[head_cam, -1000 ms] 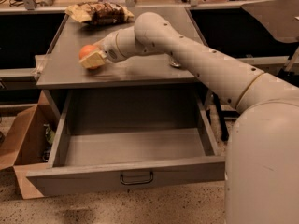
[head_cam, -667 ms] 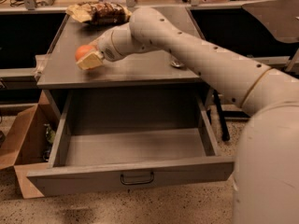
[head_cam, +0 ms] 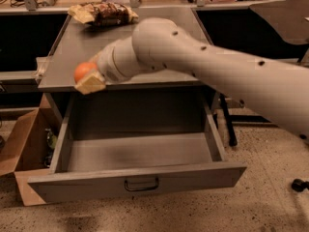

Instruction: Place orange into top drawer

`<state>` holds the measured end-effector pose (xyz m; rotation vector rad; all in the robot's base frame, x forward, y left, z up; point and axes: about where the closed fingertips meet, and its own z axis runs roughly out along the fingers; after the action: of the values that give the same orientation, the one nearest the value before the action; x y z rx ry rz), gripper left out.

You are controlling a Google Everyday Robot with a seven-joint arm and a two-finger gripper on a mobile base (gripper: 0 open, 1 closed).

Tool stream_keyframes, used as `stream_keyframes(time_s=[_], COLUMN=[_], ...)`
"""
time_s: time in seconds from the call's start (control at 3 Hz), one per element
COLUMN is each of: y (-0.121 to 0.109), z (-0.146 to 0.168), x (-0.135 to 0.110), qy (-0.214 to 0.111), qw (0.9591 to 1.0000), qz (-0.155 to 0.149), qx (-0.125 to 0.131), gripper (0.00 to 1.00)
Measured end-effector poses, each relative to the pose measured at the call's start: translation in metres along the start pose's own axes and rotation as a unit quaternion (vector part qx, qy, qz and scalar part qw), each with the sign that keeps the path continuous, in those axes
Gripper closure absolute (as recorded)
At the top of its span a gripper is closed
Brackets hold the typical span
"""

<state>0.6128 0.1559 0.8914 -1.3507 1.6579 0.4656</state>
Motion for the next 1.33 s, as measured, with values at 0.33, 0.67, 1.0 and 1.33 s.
stream_keyframes(time_s=[0.33,0.67,1.0,1.33], y=[0.039,0.040,0.052,0.068], z=[0.005,0.006,0.022,0.047], x=[0.064,0.067,0.094,0.143], qy=[0.005,0.005,0.007,0.002], qw=[0.9975,0.9973,0.9947,0.9892], qz=[0.070,0.072,0.103,0.145], qx=[0.006,0.007,0.002,0.018], gripper=[1.00,1.00,1.00,1.00])
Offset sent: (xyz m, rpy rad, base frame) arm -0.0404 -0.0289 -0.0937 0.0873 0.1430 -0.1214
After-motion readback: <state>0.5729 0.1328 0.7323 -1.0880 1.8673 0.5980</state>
